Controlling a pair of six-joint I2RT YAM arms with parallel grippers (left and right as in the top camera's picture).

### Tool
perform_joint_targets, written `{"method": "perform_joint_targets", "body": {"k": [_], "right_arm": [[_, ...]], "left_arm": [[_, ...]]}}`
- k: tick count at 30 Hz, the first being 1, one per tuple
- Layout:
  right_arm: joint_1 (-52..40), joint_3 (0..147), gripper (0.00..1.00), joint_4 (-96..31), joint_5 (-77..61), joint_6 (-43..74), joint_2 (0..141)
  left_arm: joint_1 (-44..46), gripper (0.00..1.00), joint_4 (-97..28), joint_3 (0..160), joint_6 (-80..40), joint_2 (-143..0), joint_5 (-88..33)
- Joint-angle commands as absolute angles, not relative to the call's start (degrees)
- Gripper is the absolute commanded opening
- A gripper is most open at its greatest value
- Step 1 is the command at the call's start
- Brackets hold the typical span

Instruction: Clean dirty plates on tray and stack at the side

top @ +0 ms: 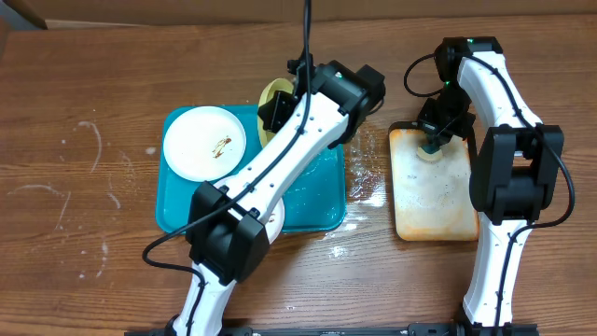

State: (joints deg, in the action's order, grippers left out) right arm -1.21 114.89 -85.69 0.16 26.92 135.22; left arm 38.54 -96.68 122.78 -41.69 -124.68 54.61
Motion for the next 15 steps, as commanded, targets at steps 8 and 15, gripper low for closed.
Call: {"method": "perform_joint_targets", "body": {"k": [8,15], "right_arm": [[-1.26,114.76,0.04,-84.77,-0.36,26.55,132.92],[-1.26,114.76,0.04,-84.66,-0.36,26.55,132.92]], "left_arm": [[36.53,0.04,-95.29,124.01,-42.54,-124.88,56.05],[36.67,0.04,-96.84,125.05,-42.85,-124.57,54.92]]}}
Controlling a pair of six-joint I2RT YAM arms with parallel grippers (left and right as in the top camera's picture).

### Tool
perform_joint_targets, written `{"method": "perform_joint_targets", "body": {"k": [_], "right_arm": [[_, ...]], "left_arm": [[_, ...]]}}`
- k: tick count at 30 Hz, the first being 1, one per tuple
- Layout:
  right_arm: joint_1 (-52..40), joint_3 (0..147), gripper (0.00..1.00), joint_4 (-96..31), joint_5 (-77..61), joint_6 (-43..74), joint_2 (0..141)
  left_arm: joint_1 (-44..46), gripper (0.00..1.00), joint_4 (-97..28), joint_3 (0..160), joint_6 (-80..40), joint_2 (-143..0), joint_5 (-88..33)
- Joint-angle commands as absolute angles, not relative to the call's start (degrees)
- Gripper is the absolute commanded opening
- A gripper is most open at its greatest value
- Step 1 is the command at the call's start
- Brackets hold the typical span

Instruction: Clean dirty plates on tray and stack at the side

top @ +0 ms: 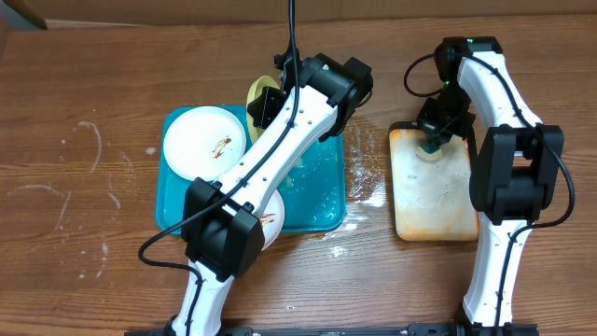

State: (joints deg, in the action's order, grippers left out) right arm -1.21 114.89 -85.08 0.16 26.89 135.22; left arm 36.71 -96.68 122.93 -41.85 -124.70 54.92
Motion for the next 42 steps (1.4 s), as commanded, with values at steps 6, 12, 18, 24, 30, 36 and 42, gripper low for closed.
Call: {"method": "perform_joint_targets", "body": {"k": [6,12,18,24,30,36,42], "right_arm": [[-1.26,114.76,0.04,-84.68,-0.34,26.55,132.92],[-1.26,114.78,0.04,-84.62,-0.36,26.52,132.92],[-1.26,114.78,0.04,-84.88,-0.32,26.15,132.92],[-1.26,114.78,0.04,-84.44,-0.62,26.11,132.92],[-1.26,114.78,0.04,-84.47,-1.26,26.11,132.92],[-1.26,114.78,0.04,-84.07,-1.26,26.11,132.92],[-1.26,114.78,0.04,-84.07,-1.23,26.06,132.92]], "left_arm": [[37.63,0.04,-96.84,125.29,-40.49,-124.60,62.81],[37.50,0.04,-89.91,126.91,-37.30,-124.57,42.17],[37.47,0.04,-89.32,127.20,-35.22,-124.60,45.52],[37.04,0.04,-96.84,125.84,-40.05,-124.79,59.94],[36.14,0.04,-96.84,125.84,-39.79,-124.79,59.46],[34.30,0.04,-95.85,128.20,-43.31,-124.70,45.63],[25.34,0.04,-90.52,137.38,-38.28,-123.50,22.55]]}}
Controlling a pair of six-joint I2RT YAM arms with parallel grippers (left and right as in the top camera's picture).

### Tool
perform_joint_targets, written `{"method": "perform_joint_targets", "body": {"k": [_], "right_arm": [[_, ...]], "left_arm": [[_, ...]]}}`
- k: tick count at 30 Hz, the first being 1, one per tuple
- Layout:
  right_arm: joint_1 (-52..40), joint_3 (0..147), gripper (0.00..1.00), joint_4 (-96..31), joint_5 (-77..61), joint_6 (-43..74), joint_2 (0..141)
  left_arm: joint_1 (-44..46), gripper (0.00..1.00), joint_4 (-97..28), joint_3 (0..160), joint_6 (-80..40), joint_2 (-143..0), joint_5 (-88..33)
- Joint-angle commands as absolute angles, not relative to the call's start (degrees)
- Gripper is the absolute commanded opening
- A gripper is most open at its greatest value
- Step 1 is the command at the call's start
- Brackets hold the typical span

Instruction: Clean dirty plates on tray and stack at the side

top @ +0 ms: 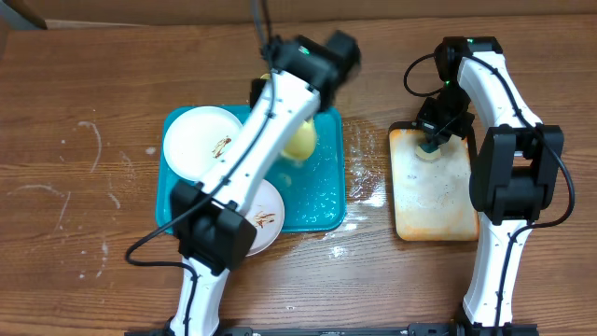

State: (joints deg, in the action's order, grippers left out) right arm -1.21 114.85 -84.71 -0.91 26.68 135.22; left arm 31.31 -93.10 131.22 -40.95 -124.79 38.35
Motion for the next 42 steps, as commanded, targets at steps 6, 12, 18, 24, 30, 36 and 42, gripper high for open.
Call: {"method": "perform_joint_targets", "body": {"k": [6,12,18,24,30,36,42], "right_arm": [[-1.26,114.78,0.04,-84.29,-1.23,26.06,132.92],[-1.26,114.78,0.04,-84.40,-1.23,25.45,132.92],[-1.26,114.78,0.04,-84.51,-1.23,25.41,132.92],[-1.26,114.78,0.04,-84.58,-1.21,25.21,132.92],[-1.26,114.78,0.04,-85.56,-1.19,24.99,132.92],[-1.26,114.78,0.04,-86.15,-1.19,24.56,132.92],[-1.26,114.78,0.04,-86.26,-1.23,24.58,132.92]], "left_arm": [[9.47,0.04,-85.71,142.19,-34.70,-117.64,7.29],[-6.11,0.05,-88.71,141.80,-31.48,-117.60,0.40],[-20.14,0.05,-88.40,141.69,-29.54,-117.62,-0.08],[-36.64,0.05,-83.29,132.99,-26.52,-117.62,-4.93],[-47.40,0.05,-72.58,113.99,-22.85,-117.60,-12.03],[-52.31,0.05,-64.03,102.43,-19.66,-117.62,-16.58],[-52.88,0.04,-58.57,93.93,-19.75,-117.62,-15.97]]}}
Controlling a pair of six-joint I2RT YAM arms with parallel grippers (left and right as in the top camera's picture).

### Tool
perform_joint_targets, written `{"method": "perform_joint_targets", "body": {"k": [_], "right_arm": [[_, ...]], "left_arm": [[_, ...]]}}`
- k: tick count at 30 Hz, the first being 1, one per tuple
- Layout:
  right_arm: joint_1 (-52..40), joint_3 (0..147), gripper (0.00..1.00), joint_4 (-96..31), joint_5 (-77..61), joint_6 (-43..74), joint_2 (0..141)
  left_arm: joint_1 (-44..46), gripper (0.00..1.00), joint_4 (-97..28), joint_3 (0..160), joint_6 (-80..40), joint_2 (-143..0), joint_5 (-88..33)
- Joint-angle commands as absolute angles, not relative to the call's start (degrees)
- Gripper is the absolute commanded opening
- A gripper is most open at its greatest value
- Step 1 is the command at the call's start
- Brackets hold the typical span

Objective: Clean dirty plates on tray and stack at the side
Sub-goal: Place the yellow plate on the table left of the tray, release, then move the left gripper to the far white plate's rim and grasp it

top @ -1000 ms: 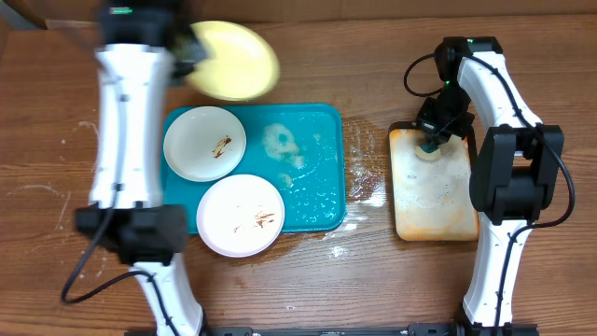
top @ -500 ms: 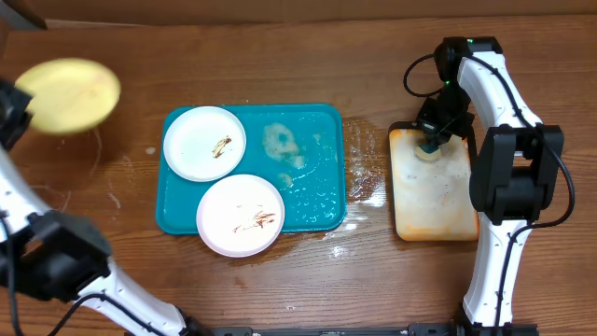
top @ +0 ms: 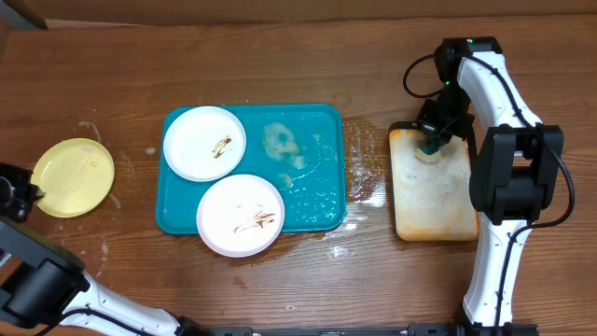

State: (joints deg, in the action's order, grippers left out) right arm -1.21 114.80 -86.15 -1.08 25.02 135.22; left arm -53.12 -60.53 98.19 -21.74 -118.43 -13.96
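Note:
A yellow plate (top: 73, 164) lies flat on the wooden table far left of the teal tray (top: 317, 207). My left gripper (top: 17, 193) is at the plate's left rim by the picture's edge; its jaws are too small to read. Two white plates with brown smears rest on the tray: one at the back left (top: 204, 142), one at the front (top: 241, 214) overhanging the front rim. My right gripper (top: 431, 145) points down at the far end of the beige mat (top: 431, 201), shut on a small green sponge.
Soapy foam (top: 280, 145) and water drops cover the tray's right half. A wet patch (top: 364, 187) lies on the table between tray and mat. White streaks mark the wood at the left. My left arm enters from the bottom left corner.
The left arm was stretched over the tray with the yellow plate above its middle. Now the arm is off at the far left and the plate lies on the table there. The right arm is unchanged.
The left gripper held the yellow plate tilted at the tray's back edge, then slightly further left, then over the tray's middle above the foam. Now the plate lies on the table left of the tray. The right gripper stayed on the mat throughout.

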Motion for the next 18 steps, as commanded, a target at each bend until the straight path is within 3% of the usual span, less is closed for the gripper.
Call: {"method": "perform_joint_targets", "body": {"k": [1,3,6,15,18], "right_arm": [[-1.26,114.78,0.04,-86.35,-1.23,24.58,132.92],[-1.26,114.78,0.04,-86.48,-1.23,24.58,132.92],[-1.26,114.78,0.04,-86.46,-1.23,24.12,132.92],[-1.26,114.78,0.04,-86.67,-1.21,23.83,132.92],[-1.26,114.78,0.04,-86.15,-1.21,23.75,132.92]], "left_arm": [[-52.88,0.04,-57.76,92.77,-19.75,-117.62,-15.99],[-52.69,0.06,-56.25,90.87,-19.70,-117.62,-16.16],[-51.51,0.22,-55.55,90.87,-19.59,-117.32,-17.78],[-41.85,0.34,-55.72,96.33,-18.70,-108.66,-19.11],[-35.79,0.49,-56.53,96.84,-15.31,-105.23,-16.84]]}}
